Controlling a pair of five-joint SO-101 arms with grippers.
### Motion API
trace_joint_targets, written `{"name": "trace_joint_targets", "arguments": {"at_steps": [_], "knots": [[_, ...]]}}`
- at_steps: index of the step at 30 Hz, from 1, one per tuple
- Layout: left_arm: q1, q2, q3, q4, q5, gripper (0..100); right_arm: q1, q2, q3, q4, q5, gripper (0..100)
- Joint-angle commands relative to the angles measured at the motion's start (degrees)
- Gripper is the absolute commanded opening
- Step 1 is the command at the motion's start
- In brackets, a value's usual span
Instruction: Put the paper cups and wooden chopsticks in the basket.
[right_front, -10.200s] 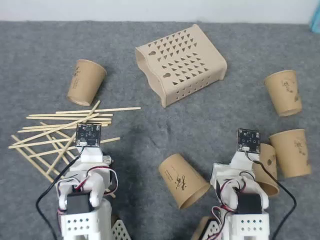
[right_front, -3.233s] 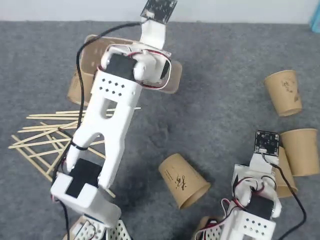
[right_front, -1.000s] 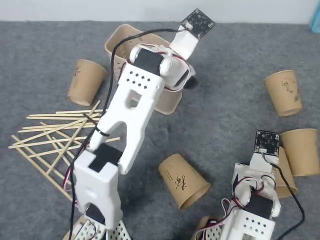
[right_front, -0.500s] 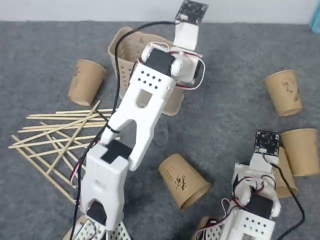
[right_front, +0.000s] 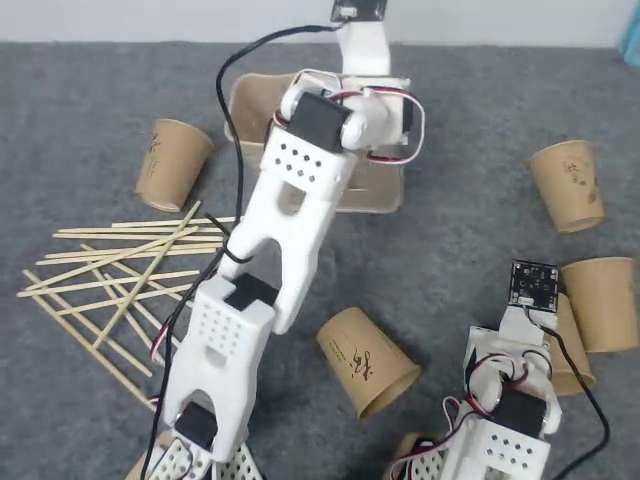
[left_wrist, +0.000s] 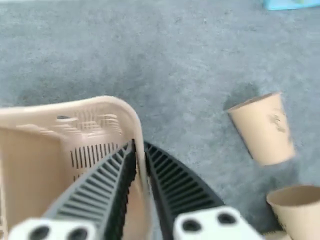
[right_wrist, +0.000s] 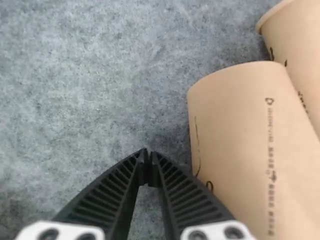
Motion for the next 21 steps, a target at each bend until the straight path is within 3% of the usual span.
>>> {"name": "trace_joint_targets", "arguments": {"at_steps": [1,4,6,10,13,21], "knots": [[2.81,-1.49,-3.21,1.41,-2.37,20,0.57,-0.84,0.0,-1.45,0.79,0.9],[2.99,-1.67,-3.74,2.73,-2.73,33,0.48,-0.84,0.0,-1.45,0.79,0.9],[2.64,-1.67,-7.25,5.1,-3.25,36,0.48,-0.84,0.0,-1.45,0.79,0.9],[2.55,-1.67,-20.18,12.75,-10.73,33,0.48,-0.84,0.0,-1.45,0.79,0.9],[-0.18,-2.81,-25.71,12.66,-16.0,29,0.22,-0.84,-0.18,-1.45,0.79,0.9],[-11.43,-16.7,-14.29,12.57,-16.88,19,0.13,-0.84,-6.59,4.26,0.62,0.9]]}}
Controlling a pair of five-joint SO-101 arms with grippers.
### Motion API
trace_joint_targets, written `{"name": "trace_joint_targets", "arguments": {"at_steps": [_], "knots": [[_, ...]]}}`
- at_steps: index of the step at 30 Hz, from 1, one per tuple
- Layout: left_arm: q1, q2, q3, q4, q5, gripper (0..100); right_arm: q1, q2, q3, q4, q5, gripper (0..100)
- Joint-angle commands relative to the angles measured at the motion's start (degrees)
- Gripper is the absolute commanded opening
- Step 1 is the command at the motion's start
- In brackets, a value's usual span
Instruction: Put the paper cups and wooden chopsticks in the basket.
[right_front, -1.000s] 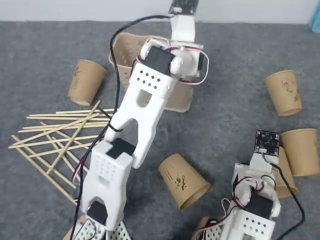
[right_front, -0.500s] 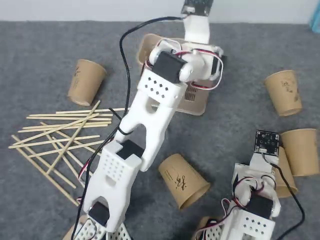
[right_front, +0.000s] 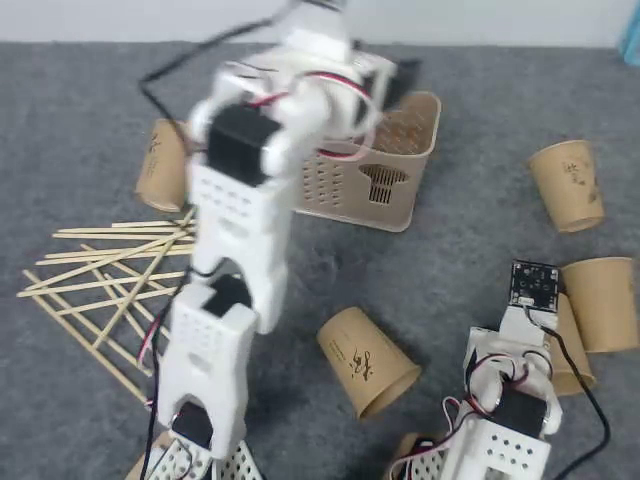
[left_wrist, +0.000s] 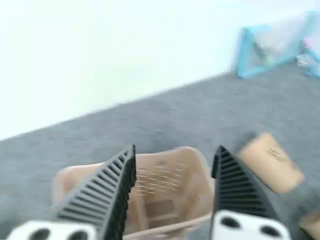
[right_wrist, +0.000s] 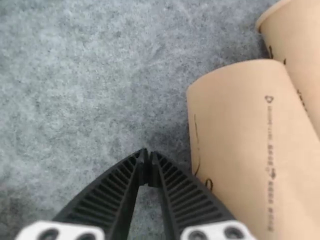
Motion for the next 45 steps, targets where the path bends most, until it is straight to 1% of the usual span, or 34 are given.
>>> {"name": "trace_joint_targets", "arguments": {"at_steps": [1,6,11,12,14,15,18,20,23,27,29,32,34,36,40,43,45], "knots": [[-4.75,-10.29,6.99,2.11,-0.62,18,0.04,-0.84,-5.36,2.15,0.62,0.9],[-8.88,-23.38,23.34,2.02,-0.7,12,-1.8,-0.84,-9.14,0.84,0.79,0.9],[-14.07,-37.71,41.63,1.76,-0.88,9,-1.71,-0.84,-21.1,0.4,1.14,1.3],[-15.3,-40.44,45.23,1.76,-0.88,9,-1.71,-0.75,-23.38,0.4,2.29,1.3],[-17.93,-45.71,52.97,1.67,-0.79,9,-1.27,-0.75,-26.81,0.48,8.18,1.3],[-19.34,-48.18,57.19,1.67,-0.79,9,-0.31,-0.75,-27.6,0.4,12.66,1.3],[-23.12,-55.21,70.81,1.49,-0.79,9,3.47,-0.75,-28.13,0.31,23.91,1.3],[-25.23,-59.34,80.22,-0.35,-0.79,9,6.81,-0.75,-28.13,0.75,29.19,1.4],[-29.19,-65.93,95.25,-7.21,-0.88,9,10.86,-0.75,-28.13,2.24,35.25,5.7],[-35.16,-75.34,116.18,-21.71,-0.88,9,14.37,-0.84,-28.13,6.11,41.58,15.8],[-36.48,-80.26,125.85,-27.87,-0.88,9,15.78,-0.84,-27.87,8.92,44.92,17.6],[-36.92,-87.56,137.8,-34.46,-1.49,9,17.1,-0.84,-27.69,13.85,54.51,17.9],[-36.92,-92.22,144.04,-36.92,-4.04,9,19.47,-0.84,-27.69,14.46,60.84,18.0],[-36.66,-96.53,148.7,-38.51,-5.89,9,21.93,-0.84,-27.69,14.73,69.27,18.0],[-36.57,-104.18,154.42,-39.82,-6.51,9,26.86,-0.84,-27.78,15.6,86.51,18.0],[-35.52,-108.57,157.32,-39.91,-6.51,9,29.05,-0.84,-27.78,19.91,95.21,18.0],[-33.85,-111.21,159.43,-39.91,-6.51,9,29.85,-0.84,-27.69,22.11,98.81,18.0]]}}
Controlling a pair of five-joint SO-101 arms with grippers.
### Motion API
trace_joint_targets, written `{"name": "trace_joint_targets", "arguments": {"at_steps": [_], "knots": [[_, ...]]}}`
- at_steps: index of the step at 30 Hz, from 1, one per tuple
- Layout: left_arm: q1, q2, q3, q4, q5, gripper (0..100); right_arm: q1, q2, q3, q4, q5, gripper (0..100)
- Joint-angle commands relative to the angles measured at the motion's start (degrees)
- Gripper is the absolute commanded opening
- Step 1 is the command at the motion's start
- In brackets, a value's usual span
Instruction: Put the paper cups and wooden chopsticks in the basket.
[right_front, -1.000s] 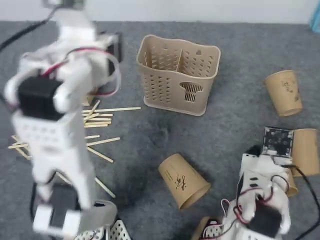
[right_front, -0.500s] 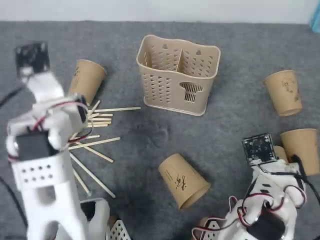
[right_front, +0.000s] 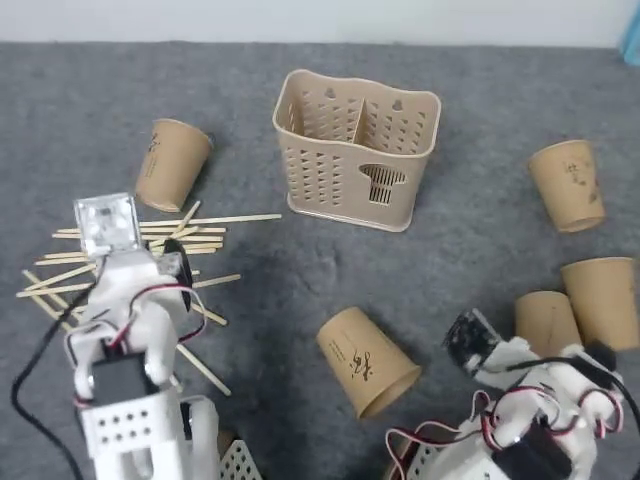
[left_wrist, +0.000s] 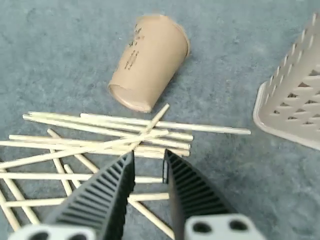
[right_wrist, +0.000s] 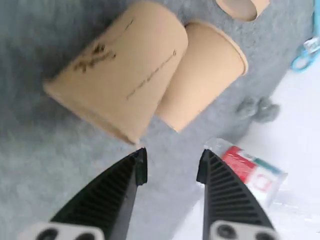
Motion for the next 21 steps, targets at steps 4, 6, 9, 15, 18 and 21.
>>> {"name": "trace_joint_targets", "arguments": {"at_steps": [4,6,9,15,18,21], "knots": [[4.13,-7.82,5.67,-3.87,-1.05,9,1.8,0.22,6.59,0.84,8.0,18.0],[4.13,-9.14,7.52,-5.19,-1.14,9,2.24,0.22,12.04,-4.0,8.09,18.1],[4.13,-10.46,8.75,-5.71,-1.14,9,3.91,0.22,17.93,-8.75,8.7,18.1],[4.31,-10.73,9.01,-5.71,-1.14,9,5.58,0.22,18.64,-6.99,13.71,18.1],[4.31,-10.46,9.1,-5.98,-1.14,9,5.58,0.22,18.64,-7.08,13.98,18.1],[4.31,-10.46,9.1,-5.98,-1.14,9,5.58,0.31,18.64,-7.25,15.65,18.1]]}}
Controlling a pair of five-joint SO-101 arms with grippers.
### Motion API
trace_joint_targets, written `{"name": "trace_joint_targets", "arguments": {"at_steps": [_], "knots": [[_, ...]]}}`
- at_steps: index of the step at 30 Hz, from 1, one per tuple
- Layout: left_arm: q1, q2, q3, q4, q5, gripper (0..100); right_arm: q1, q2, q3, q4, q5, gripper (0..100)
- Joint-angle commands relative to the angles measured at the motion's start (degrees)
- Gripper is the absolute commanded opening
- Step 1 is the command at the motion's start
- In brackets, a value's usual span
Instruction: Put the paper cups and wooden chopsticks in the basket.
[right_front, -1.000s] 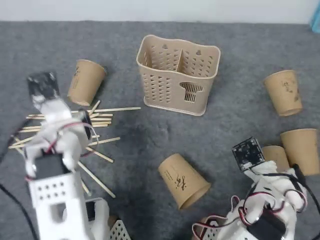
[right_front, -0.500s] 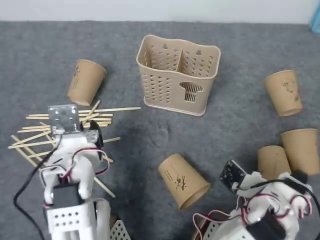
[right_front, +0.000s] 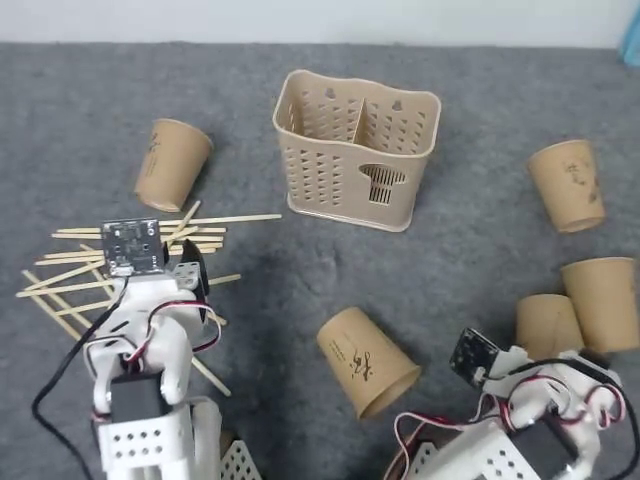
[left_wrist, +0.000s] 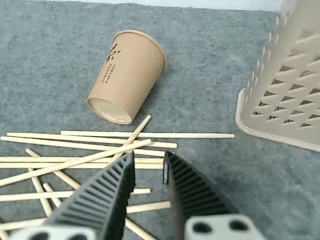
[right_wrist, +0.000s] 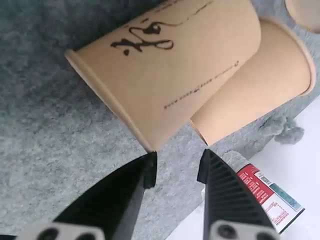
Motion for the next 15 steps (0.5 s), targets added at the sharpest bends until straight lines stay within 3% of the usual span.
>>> {"name": "trace_joint_targets", "arguments": {"at_steps": [1,4,7,12,15], "knots": [[0.53,-0.35,-0.22,-1.67,-0.53,9,0.4,0.4,2.2,1.71,2.29,18.1],[0.53,-0.26,-0.13,-1.67,-0.53,9,0.22,0.75,-3.34,2.24,1.49,18.1],[0.53,-0.26,-0.13,-1.67,-0.53,9,-4.7,0.75,-9.85,4.44,-4.22,18.1],[0.35,-0.26,-0.13,-1.67,-0.53,9,-9.36,1.19,-22.24,19.74,-7.3,18.1],[0.26,-0.26,-0.13,-1.67,-0.53,9,-8.4,5.14,-24.09,20.62,-7.56,18.1]]}}
